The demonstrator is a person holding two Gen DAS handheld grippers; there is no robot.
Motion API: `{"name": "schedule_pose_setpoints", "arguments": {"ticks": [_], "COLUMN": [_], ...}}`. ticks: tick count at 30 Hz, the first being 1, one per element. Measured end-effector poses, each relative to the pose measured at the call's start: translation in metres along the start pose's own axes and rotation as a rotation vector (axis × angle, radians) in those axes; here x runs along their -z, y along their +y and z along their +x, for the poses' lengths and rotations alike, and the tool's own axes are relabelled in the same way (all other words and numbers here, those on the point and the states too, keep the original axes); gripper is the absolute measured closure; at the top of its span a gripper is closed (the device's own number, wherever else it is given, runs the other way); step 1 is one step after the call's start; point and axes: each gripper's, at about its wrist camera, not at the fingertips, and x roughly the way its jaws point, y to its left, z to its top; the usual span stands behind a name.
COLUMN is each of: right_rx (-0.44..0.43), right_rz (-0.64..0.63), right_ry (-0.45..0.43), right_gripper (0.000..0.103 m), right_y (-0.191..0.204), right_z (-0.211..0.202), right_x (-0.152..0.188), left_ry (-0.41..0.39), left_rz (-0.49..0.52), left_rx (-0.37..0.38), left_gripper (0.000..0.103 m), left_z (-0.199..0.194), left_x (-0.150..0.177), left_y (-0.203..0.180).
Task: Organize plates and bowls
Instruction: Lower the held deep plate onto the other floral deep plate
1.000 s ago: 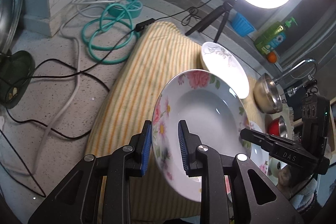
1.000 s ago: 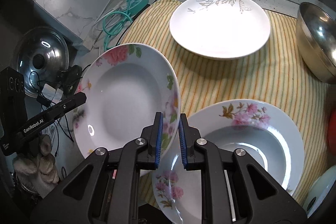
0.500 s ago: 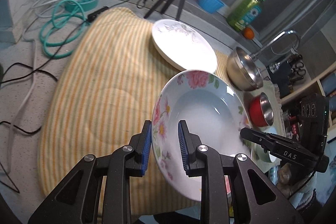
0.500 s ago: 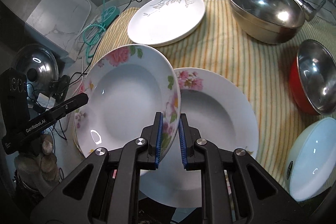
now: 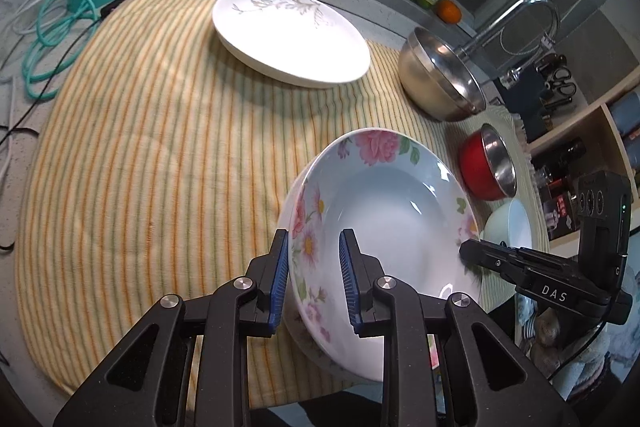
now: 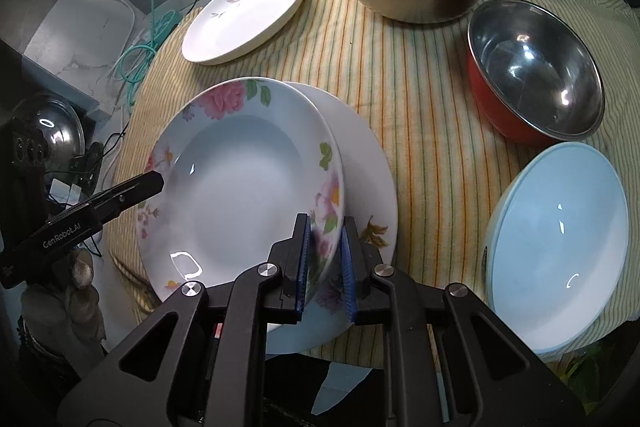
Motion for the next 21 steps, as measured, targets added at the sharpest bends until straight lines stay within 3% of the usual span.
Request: {"name": "schedule_pose_setpoints", "arguments": {"ticks": [21], "right_rx": [0.040], "right_rz": [-0.017], "right_ry": [0.003], "right_gripper": [0.088], "right_y": [-0.003], "right_z": [0.004], "right_x": [0.004], "left_ry": [0.022], "left_rz": [0.084], "left_rx": [-0.086], "left_gripper": [0.080], "left_z": [0.015], "left_x": [0.004], "left_y": [-0.018]}}
